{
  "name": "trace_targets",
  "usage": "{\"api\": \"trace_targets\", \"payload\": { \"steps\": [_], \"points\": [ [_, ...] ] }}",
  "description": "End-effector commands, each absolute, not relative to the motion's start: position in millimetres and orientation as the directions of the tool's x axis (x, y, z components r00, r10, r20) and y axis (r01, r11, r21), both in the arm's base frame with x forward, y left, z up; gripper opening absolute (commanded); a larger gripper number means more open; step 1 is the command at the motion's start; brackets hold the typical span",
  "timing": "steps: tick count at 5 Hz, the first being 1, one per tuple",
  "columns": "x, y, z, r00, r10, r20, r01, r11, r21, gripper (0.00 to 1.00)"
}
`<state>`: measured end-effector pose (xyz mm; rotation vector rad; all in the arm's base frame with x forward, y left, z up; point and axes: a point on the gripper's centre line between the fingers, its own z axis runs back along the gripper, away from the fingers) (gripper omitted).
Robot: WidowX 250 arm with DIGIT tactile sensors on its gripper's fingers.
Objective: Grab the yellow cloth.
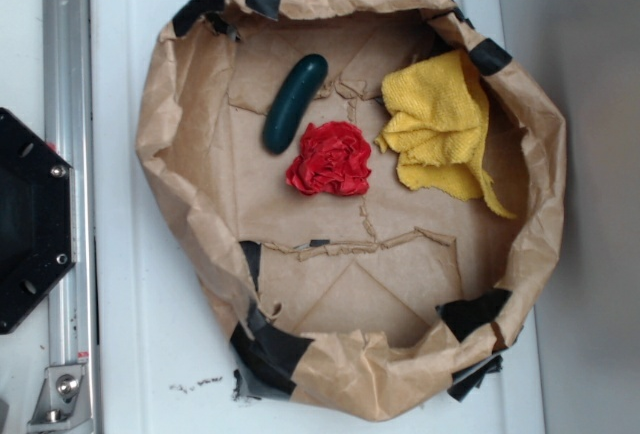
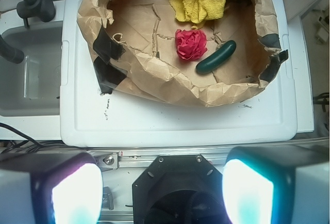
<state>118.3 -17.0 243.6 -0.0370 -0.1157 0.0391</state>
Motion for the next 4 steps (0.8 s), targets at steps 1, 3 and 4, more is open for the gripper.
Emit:
{"api": "trace_targets", "payload": {
  "steps": [1, 3, 4],
  "points": [
    [118.3, -17.0, 243.6, 0.993, 0.041, 0.115, -0.037, 0.999, -0.039, 1.00],
    [199.8, 7.9, 218.6, 0.955, 0.056, 0.291, -0.043, 0.998, -0.051, 1.00],
    [241.3, 18.5, 189.9, 0.957, 0.067, 0.282, -0.064, 0.998, -0.020, 1.00]
  ]
}}
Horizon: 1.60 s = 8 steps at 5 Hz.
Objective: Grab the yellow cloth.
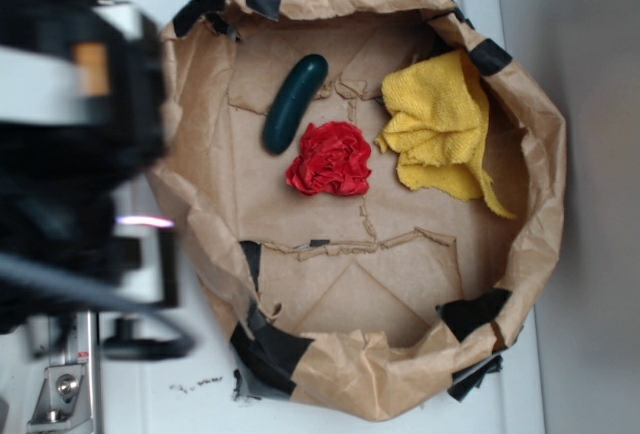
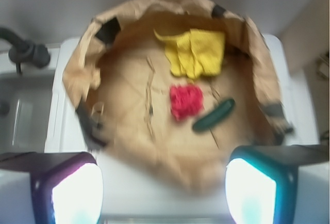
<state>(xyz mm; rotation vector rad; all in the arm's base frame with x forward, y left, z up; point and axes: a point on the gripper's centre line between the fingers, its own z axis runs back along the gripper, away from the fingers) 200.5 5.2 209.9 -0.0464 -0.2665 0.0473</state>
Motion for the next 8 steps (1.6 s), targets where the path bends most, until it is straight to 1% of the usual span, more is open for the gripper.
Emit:
{"api": "trace_targets", "payload": {
  "steps": [1, 2, 3, 4, 5, 6, 7, 8],
  "points": [
    [273.1, 24.8, 154.8, 0.978, 0.060, 0.202, -0.066, 0.998, 0.022, 1.00],
    [301.0, 33.8, 125.9, 0.989, 0.067, 0.132, -0.079, 0.993, 0.087, 1.00],
    [320.5, 57.0, 104.1, 0.994, 0.104, 0.045, -0.111, 0.970, 0.215, 1.00],
    [322.4, 77.6, 73.2, 0.987, 0.157, -0.029, -0.146, 0.964, 0.223, 1.00],
    [317.0, 76.4, 53.8, 0.975, 0.204, -0.091, -0.181, 0.961, 0.211, 1.00],
    [303.0, 73.6, 43.2, 0.960, 0.250, -0.125, -0.224, 0.956, 0.191, 1.00],
    [299.0, 66.3, 31.4, 0.991, 0.104, -0.088, -0.095, 0.991, 0.095, 1.00],
    [305.5, 57.9, 31.3, 0.998, -0.051, -0.025, 0.053, 0.995, 0.088, 1.00]
  ]
}}
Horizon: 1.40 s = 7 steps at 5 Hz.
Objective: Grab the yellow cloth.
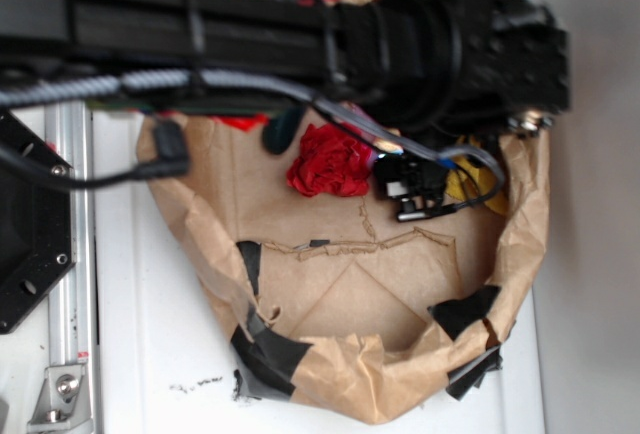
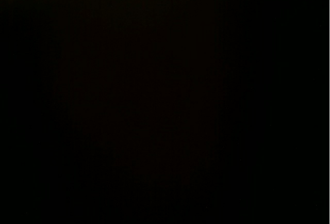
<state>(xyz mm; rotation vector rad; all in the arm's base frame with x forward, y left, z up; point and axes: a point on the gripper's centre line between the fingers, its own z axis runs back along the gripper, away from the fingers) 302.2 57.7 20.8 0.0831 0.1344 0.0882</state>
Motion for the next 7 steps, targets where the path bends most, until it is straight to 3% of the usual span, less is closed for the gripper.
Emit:
{"api": "trace_targets", "payload": {
  "steps": [1, 3, 5, 6, 7],
  "points": [
    [309.6, 52.8, 36.6, 0.969, -0.237, 0.075, 0.226, 0.966, 0.127, 1.00],
    [310.4, 50.5, 43.7, 0.948, -0.267, 0.175, 0.255, 0.963, 0.084, 1.00],
    [319.9, 63.8, 69.4, 0.948, -0.180, 0.264, 0.174, 0.984, 0.045, 1.00],
    [324.1, 65.8, 55.1, 0.965, -0.163, 0.206, 0.157, 0.987, 0.044, 1.00],
    [327.9, 60.1, 38.9, 0.975, -0.160, 0.153, 0.159, 0.987, 0.020, 0.00]
  ]
}}
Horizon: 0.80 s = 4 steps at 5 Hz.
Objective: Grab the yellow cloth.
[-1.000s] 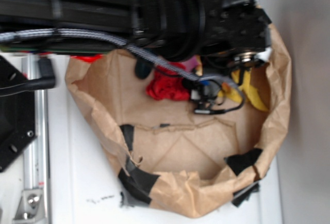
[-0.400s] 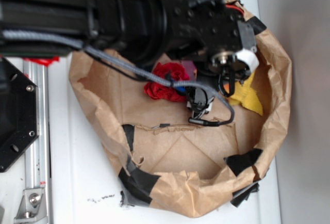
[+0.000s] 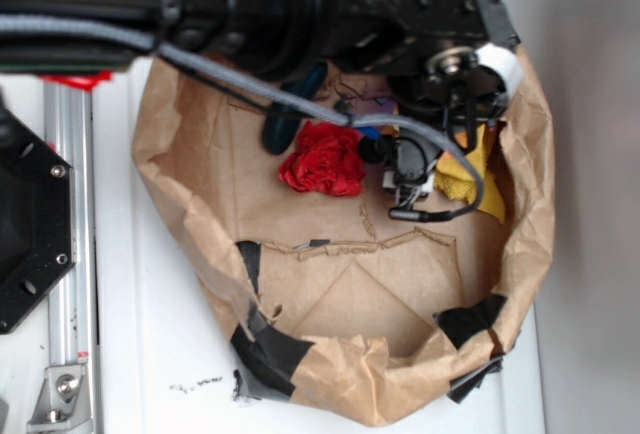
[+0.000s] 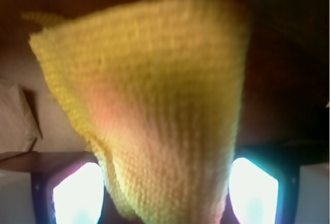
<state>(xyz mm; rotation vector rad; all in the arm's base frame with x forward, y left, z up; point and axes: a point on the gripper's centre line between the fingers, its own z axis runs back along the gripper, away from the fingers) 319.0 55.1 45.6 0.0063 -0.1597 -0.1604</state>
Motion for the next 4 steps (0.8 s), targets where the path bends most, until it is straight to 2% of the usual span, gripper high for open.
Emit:
{"api": "trace_targets", "payload": {
  "steps": [1, 2, 3, 4],
  "points": [
    [330.2, 56.0, 29.5, 0.979, -0.168, 0.116, 0.167, 0.986, 0.022, 0.00],
    [328.6, 51.6, 26.0, 0.979, -0.188, 0.085, 0.186, 0.982, 0.026, 0.00],
    [304.7, 50.7, 66.5, 0.980, -0.195, -0.034, 0.197, 0.978, 0.068, 0.00],
    [273.7, 38.2, 116.2, 0.995, -0.095, -0.037, 0.100, 0.979, 0.176, 0.00]
  ]
}}
